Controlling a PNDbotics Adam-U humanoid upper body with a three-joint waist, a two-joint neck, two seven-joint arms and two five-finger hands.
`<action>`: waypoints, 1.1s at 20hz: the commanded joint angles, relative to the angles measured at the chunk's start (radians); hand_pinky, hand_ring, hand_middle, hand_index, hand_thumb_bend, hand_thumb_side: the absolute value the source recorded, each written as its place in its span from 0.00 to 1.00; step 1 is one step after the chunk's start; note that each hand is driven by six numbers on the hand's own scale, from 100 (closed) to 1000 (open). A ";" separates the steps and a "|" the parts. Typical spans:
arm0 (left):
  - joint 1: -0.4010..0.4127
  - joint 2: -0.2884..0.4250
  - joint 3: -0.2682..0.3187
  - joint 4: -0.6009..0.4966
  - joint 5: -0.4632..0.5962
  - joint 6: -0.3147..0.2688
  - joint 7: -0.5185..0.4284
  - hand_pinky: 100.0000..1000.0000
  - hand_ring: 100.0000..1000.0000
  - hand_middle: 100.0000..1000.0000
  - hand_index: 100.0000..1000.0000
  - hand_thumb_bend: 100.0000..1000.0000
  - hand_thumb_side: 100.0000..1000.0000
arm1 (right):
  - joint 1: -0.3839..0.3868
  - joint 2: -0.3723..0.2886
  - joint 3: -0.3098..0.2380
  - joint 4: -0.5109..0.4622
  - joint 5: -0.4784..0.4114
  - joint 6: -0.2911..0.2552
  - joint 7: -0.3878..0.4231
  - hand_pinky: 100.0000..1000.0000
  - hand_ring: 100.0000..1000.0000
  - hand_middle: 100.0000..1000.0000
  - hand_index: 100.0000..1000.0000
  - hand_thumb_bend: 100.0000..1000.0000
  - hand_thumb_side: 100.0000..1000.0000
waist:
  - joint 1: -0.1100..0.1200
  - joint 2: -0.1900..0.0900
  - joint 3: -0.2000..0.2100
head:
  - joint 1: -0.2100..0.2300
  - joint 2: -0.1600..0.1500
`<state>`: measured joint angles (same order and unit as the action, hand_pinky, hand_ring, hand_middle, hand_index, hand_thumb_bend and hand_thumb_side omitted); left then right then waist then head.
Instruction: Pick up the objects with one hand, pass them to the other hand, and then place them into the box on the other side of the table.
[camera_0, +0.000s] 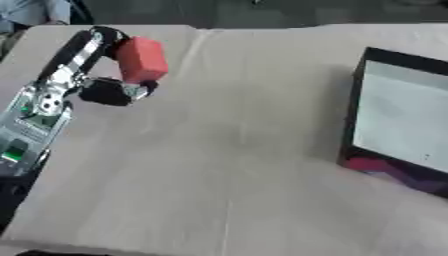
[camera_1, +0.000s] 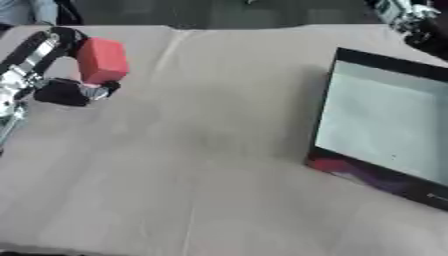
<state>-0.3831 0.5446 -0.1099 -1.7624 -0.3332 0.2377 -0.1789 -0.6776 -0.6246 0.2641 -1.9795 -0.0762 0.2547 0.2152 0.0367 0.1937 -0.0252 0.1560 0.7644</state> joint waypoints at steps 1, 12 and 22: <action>-0.025 -0.024 -0.004 0.028 -0.017 -0.064 0.017 0.73 0.62 0.53 0.44 0.00 0.00 | -0.048 0.014 0.024 -0.021 0.073 0.009 0.051 0.99 0.97 0.91 1.00 0.00 0.50 | -0.018 -0.040 -0.003 | -0.001 0.006; -0.063 -0.121 -0.028 0.091 -0.040 -0.194 0.085 0.73 0.60 0.51 0.44 0.00 0.01 | -0.132 0.096 0.110 -0.016 0.221 0.057 0.199 0.98 1.00 0.94 1.00 0.00 0.48 | -0.028 -0.044 0.001 | -0.019 0.006; -0.098 -0.172 -0.059 0.109 -0.048 -0.244 0.096 0.73 0.59 0.50 0.44 0.00 0.02 | -0.188 0.154 0.174 0.058 0.300 0.039 0.275 0.98 1.00 0.94 1.00 0.00 0.46 | -0.035 -0.045 0.011 | -0.044 0.006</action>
<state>-0.4611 0.3670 -0.1649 -1.6432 -0.3789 0.0043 -0.0833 -0.8457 -0.4697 0.4388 -1.9262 0.2106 0.2973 0.4824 0.0158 0.1880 -0.0158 0.1176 0.7644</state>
